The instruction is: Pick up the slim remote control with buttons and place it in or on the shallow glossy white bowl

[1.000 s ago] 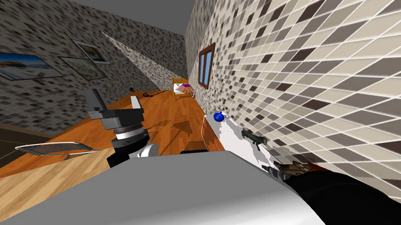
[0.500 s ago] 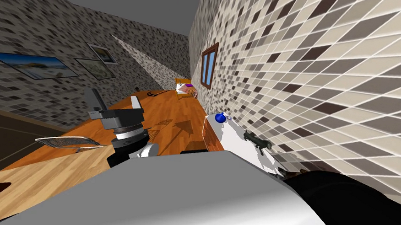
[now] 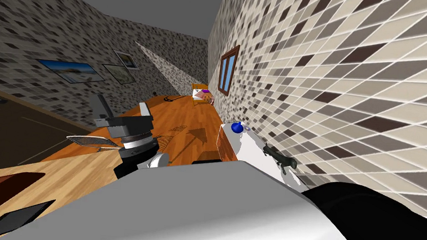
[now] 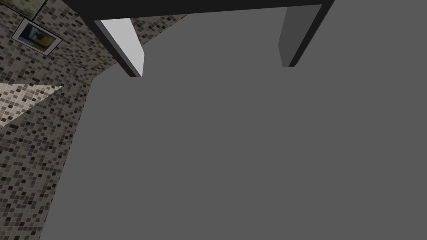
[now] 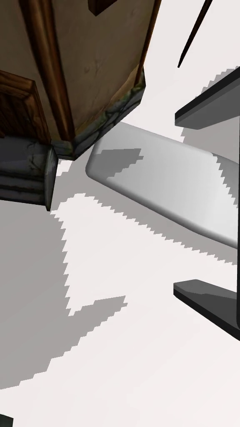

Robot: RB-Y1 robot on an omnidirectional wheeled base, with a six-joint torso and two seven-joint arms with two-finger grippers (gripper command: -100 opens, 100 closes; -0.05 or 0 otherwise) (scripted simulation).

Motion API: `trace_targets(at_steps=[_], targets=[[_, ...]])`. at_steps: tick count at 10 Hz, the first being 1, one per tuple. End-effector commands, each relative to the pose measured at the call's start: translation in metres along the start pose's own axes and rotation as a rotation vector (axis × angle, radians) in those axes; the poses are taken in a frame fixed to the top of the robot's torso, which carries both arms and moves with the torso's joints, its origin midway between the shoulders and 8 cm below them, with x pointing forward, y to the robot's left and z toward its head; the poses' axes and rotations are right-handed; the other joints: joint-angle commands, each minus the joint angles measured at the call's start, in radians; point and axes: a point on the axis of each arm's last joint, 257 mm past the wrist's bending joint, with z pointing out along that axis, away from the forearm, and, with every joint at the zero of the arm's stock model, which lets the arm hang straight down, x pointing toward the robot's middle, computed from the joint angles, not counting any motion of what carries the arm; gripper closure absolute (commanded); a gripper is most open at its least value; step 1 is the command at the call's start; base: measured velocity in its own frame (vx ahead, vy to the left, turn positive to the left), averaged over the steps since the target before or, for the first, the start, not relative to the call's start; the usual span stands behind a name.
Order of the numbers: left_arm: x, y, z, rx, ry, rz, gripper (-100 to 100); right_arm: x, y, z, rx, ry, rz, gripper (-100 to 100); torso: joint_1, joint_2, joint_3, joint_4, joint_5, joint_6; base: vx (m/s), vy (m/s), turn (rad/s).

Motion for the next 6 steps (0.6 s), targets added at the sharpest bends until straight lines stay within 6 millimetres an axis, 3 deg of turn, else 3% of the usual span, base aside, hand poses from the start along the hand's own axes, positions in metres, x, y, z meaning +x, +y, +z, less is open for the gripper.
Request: trace_targets(at_steps=[1,2,3,6], targets=[[0.0,0.0,0.0,0.0,0.0,0.0,0,-0.011,0.012,-0.003,-0.012,-0.03,0.055,-100,0.0,0.0,0.0,0.0,0.0,0.0,0.003,-0.04,0.101],[0.0,0.0,0.0,0.0,0.0,0.0,0,-0.026,0.021,-0.006,-0.013,-0.067,0.135,-100,0.0,0.0,0.0,0.0,0.0,0.001,0.002,-0.04,0.183],[0.0,0.0,0.0,0.0,0.0,0.0,0,-0.027,0.024,-0.007,-0.017,-0.069,0.14,-100,0.0,0.0,0.0,0.0,0.0,0.0,0.001,-0.038,0.106],[0.0,0.0,0.0,0.0,0.0,0.0,0,-0.071,0.043,-0.014,-0.019,-0.165,0.347,-100,0.0,0.001,0.0,0.0,0.0,0.0,-0.008,-0.049,0.192]])
